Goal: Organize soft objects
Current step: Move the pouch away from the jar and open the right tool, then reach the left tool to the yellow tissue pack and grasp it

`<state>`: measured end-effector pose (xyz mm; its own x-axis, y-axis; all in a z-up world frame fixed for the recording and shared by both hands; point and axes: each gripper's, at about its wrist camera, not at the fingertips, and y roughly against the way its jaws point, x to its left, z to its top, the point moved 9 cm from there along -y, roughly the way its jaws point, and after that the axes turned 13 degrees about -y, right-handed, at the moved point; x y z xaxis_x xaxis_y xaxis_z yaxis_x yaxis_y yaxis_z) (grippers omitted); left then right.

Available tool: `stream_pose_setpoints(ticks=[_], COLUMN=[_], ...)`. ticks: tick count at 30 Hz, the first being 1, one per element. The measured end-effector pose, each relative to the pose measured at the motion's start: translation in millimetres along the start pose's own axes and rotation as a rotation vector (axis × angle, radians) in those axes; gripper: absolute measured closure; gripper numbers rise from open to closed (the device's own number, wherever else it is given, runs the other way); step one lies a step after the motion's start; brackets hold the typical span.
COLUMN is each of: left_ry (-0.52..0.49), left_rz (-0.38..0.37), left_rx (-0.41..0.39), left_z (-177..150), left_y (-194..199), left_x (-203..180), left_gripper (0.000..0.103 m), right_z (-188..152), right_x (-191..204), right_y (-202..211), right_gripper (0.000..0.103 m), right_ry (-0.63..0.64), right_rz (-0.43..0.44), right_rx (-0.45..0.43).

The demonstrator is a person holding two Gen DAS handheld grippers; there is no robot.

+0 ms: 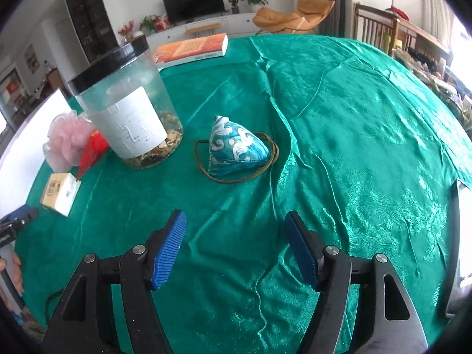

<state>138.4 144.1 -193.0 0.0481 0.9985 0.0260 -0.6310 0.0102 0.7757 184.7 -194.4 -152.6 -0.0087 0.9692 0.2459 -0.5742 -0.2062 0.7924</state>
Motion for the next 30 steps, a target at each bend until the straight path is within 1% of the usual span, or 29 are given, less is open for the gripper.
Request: stream_pose_setpoints(ticks=[5, 16, 17, 19, 21, 23, 24, 27, 29, 30], left_ry=[-0.009, -0.023, -0.028, -0.055, -0.091, -0.167, -0.221, -0.387, -0.469, -0.496], left_rz=[0.01, 0.023, 0.013, -0.062, -0.154, -0.222, -0.24, -0.258, -0.271, -0.29], left_rx=[0.007, 0.018, 0.015, -0.01, -0.045, -0.069, -0.069, -0.035, -0.015, -0.008], left_z=[-0.4, -1.1, -1.1, 1.3, 2.4, 5.3, 8.0, 22.4, 36.1, 43.8], left_y=[-0.3, -0.6, -0.2, 3.9, 14.8, 25.2, 28.1, 24.5, 16.6, 11.9], left_x=[-0.8, -2.7, -4.1, -13.4, -28.1, -49.3, -61.2, -92.9, -109.2, -116.1], left_gripper=[0.0, 0.0, 0.0, 0.0, 0.0, 0.0, 0.0, 0.0, 0.0, 0.0], right_z=[-5.4, -4.6, -4.6, -5.3, -5.5, -5.0, -5.0, -5.1, -5.1, -5.1], right_x=[-1.3, -3.6, -3.8, -2.5, -0.4, 0.3, 0.3, 0.3, 0.3, 0.4], right_y=[-6.0, -7.1, -7.2, -6.9, -6.9, -7.7, -7.8, -7.7, -7.6, -7.6], right_gripper=[0.023, 0.019, 0.019, 0.017, 0.016, 0.016, 0.016, 0.015, 0.015, 0.015], right_ry=[0.073, 0.068, 0.068, 0.069, 0.071, 0.072, 0.072, 0.072, 0.072, 0.072], right_rz=[-0.08, -0.08, -0.08, -0.078, -0.074, -0.074, -0.073, -0.074, -0.074, -0.074], right_rx=[-0.016, -0.02, -0.02, -0.018, -0.015, -0.014, -0.014, -0.014, -0.014, -0.014])
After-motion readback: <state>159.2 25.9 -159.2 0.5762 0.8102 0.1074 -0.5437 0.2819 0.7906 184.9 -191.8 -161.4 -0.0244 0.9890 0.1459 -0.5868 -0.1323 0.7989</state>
